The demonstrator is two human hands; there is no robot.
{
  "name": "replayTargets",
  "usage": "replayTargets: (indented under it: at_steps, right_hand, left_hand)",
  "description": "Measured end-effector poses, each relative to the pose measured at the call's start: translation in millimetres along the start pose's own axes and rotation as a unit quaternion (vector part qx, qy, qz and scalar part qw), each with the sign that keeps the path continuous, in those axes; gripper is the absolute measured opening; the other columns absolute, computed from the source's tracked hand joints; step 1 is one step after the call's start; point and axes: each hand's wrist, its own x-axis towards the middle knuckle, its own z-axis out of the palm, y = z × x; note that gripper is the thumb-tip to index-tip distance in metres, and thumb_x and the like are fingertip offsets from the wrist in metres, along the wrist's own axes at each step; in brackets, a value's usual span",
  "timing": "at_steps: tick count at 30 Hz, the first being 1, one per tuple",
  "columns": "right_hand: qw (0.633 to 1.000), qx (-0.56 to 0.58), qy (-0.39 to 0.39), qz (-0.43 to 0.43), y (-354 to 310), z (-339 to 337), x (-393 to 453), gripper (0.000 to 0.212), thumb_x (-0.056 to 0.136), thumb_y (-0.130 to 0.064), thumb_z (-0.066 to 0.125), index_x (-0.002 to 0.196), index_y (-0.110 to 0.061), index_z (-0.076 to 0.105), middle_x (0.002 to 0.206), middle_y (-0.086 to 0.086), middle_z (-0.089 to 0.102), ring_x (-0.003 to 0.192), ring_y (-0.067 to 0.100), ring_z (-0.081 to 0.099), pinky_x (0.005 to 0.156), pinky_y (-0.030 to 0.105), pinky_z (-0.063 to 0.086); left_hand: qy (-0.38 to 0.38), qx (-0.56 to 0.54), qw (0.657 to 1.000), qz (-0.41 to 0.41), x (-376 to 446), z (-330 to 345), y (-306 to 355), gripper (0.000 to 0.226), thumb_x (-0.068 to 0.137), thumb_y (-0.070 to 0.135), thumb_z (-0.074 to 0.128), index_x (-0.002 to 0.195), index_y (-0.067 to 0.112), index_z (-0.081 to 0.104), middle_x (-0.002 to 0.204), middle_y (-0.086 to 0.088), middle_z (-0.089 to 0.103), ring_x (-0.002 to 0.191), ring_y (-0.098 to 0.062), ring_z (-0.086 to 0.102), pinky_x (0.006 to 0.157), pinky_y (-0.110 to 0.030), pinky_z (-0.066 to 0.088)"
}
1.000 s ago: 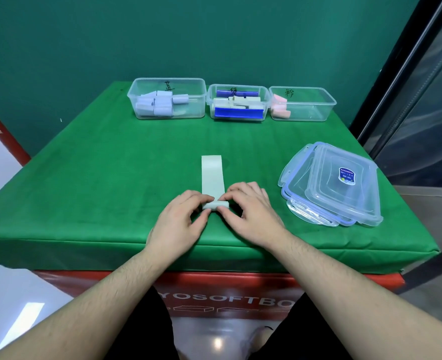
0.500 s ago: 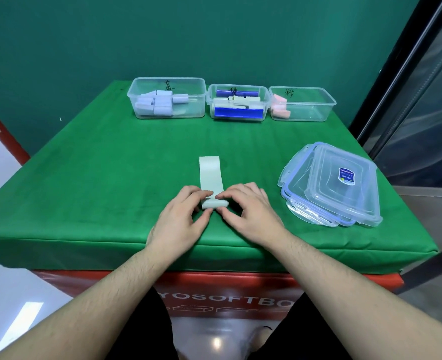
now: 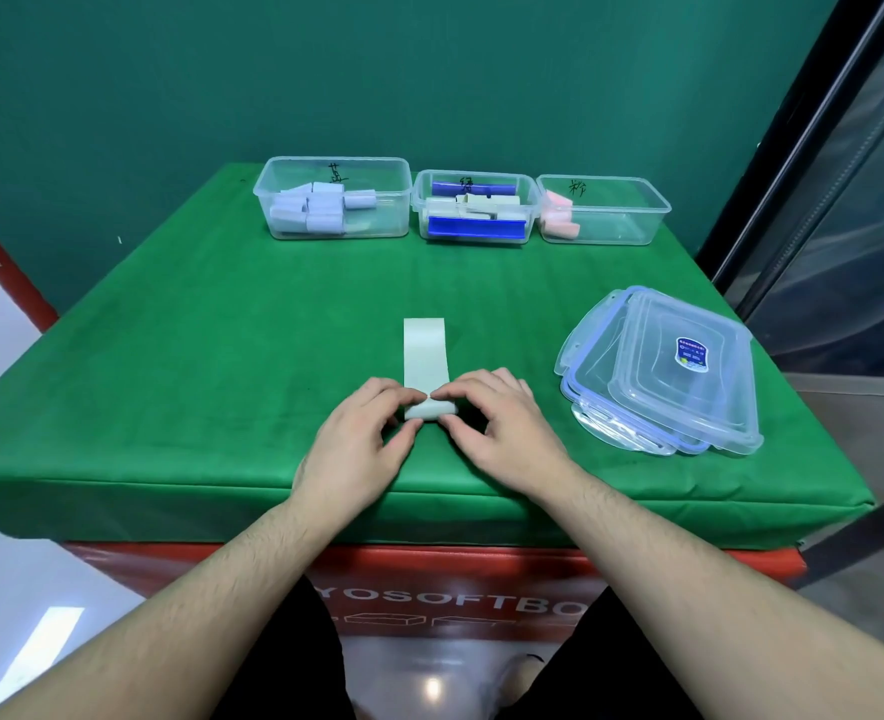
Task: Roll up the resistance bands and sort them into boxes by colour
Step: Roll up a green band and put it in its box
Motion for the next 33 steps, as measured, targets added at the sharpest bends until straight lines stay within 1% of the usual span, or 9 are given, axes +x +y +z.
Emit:
replayTargets:
  at_steps: [7,11,14,18,22,24,28,31,33]
  right_hand:
    - [1.000,-0.005,0.001,0.000,-3.7,-2.0,-1.8,0.019,0.084,-0.035,0.060,0.102,-0.033,0.065,0.094,-0.021,0.060,0.092,0.006,0.044,0.083,0.031,0.034]
    - [0.999,-0.046,-0.001,-0.009,-6.0,-2.4,-1.9,0.020,0.081,-0.037,0.065,0.101,-0.033,0.063,0.099,-0.021,0.058,0.095,0.008,0.043,0.084,0.029,0.031]
    - [0.999,-0.051,-0.005,-0.010,-5.9,-2.3,-1.2,0.021,0.083,-0.037,0.066,0.103,-0.033,0.064,0.103,-0.020,0.056,0.097,0.008,0.042,0.083,0.027,0.028]
    - [0.998,-0.055,-0.009,-0.002,-4.0,-0.6,-0.5,0.023,0.086,-0.037,0.064,0.109,-0.032,0.066,0.105,-0.019,0.057,0.100,0.010,0.043,0.083,0.027,0.027]
    - [0.998,-0.066,-0.008,-0.008,-4.2,-0.4,-1.1,0.033,0.087,-0.040,0.061,0.119,-0.035,0.064,0.110,-0.018,0.056,0.105,0.009,0.043,0.086,0.027,0.028]
    - [0.998,-0.061,0.001,-0.015,-4.3,-0.8,-1.7,0.032,0.086,-0.039,0.063,0.118,-0.037,0.062,0.112,-0.019,0.055,0.105,0.009,0.043,0.087,0.028,0.029]
    - [0.999,-0.050,0.006,-0.013,-2.1,0.0,-0.7,0.023,0.086,-0.036,0.065,0.109,-0.035,0.065,0.109,-0.021,0.058,0.103,0.009,0.045,0.083,0.028,0.028]
    - [0.999,-0.044,0.004,-0.001,0.2,2.0,0.9,0.027,0.087,-0.036,0.064,0.114,-0.035,0.066,0.111,-0.021,0.060,0.104,0.009,0.046,0.085,0.028,0.029]
    - [0.999,-0.045,-0.005,0.006,1.3,2.5,1.6,0.033,0.087,-0.036,0.063,0.120,-0.034,0.065,0.114,-0.020,0.060,0.107,0.009,0.046,0.088,0.028,0.029]
  left_hand:
    - [-0.003,0.004,1.000,0.023,-3.9,-0.3,-2.3,0.018,0.091,0.027,0.065,0.107,0.021,0.065,0.097,0.011,0.061,0.088,-0.010,0.056,0.083,-0.030,0.046]
    - [-0.010,0.015,1.000,0.021,-3.3,1.4,-2.4,0.020,0.091,0.033,0.059,0.107,0.021,0.065,0.097,0.011,0.060,0.087,-0.012,0.056,0.083,-0.033,0.047]
    - [-0.006,0.009,1.000,0.006,-1.6,1.6,-1.1,0.017,0.092,0.029,0.064,0.107,0.021,0.065,0.102,0.011,0.058,0.087,-0.011,0.057,0.081,-0.031,0.048]
    - [-0.006,0.006,1.000,0.019,-1.7,0.8,-1.4,0.027,0.086,0.019,0.073,0.111,0.020,0.065,0.105,0.010,0.059,0.084,-0.010,0.056,0.080,-0.031,0.049]
    - [0.000,0.004,1.000,0.020,0.0,0.6,-1.7,0.021,0.088,0.018,0.071,0.108,0.018,0.067,0.103,0.009,0.061,0.084,-0.010,0.057,0.081,-0.031,0.049]
    - [-0.001,0.004,1.000,0.018,0.4,1.0,-1.7,0.021,0.089,0.020,0.070,0.110,0.017,0.068,0.103,0.008,0.061,0.084,-0.010,0.057,0.082,-0.030,0.048]
    - [-0.003,0.010,1.000,-0.001,0.1,1.7,-1.1,0.025,0.090,0.021,0.069,0.115,0.019,0.068,0.108,0.009,0.058,0.084,-0.008,0.057,0.082,-0.023,0.045]
    - [-0.008,0.006,1.000,0.001,0.2,0.8,-0.5,0.033,0.088,0.017,0.070,0.120,0.018,0.065,0.113,0.008,0.057,0.084,-0.008,0.057,0.083,-0.023,0.046]
    - [-0.009,0.000,1.000,0.008,0.2,-0.4,-0.2,0.033,0.086,0.014,0.071,0.118,0.018,0.064,0.116,0.008,0.056,0.082,-0.007,0.056,0.082,-0.021,0.045]
